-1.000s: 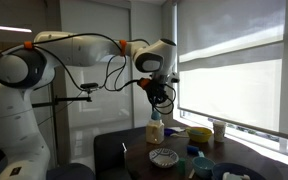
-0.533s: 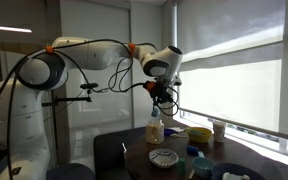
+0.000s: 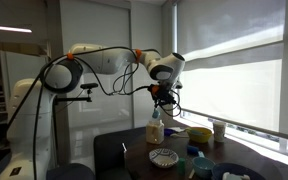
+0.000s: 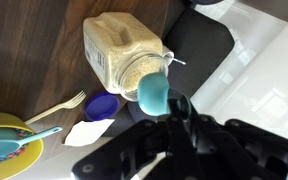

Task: Pick up the blue measuring spoon from the white bowl and scoop one spoonful of sugar, pour the sugar into the white bowl and put the blue measuring spoon in the clear container of sugar

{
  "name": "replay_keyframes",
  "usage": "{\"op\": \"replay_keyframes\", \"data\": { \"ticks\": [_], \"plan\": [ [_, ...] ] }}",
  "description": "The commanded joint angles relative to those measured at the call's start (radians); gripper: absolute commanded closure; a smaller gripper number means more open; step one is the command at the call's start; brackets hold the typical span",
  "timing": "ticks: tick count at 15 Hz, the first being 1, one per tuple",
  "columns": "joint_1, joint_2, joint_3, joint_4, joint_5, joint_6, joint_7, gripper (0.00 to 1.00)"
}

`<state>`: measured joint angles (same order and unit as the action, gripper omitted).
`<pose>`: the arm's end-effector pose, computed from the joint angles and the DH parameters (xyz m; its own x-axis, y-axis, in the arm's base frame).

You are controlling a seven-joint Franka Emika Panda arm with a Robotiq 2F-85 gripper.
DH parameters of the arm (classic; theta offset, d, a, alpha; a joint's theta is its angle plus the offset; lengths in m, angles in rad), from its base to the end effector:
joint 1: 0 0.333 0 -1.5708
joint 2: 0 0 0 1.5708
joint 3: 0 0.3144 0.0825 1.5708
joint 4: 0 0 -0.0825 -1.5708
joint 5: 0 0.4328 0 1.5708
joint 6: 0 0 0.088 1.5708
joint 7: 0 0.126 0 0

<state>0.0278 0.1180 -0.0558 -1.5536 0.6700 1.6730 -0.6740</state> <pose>0.6503 0.0559 0.5728 0.8304 0.4193 0.3668 0.5557 -0.6708 -0.4912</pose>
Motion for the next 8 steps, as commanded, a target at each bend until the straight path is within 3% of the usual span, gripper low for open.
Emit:
{"op": "replay_keyframes", "data": {
  "ticks": [1, 8],
  "plan": [
    [-0.016, 0.069, 0.039, 0.087, -0.055, -0.027, 0.041, 0.98],
    [-0.022, 0.131, 0.078, 0.138, -0.092, -0.042, 0.047, 0.98]
  ]
}}
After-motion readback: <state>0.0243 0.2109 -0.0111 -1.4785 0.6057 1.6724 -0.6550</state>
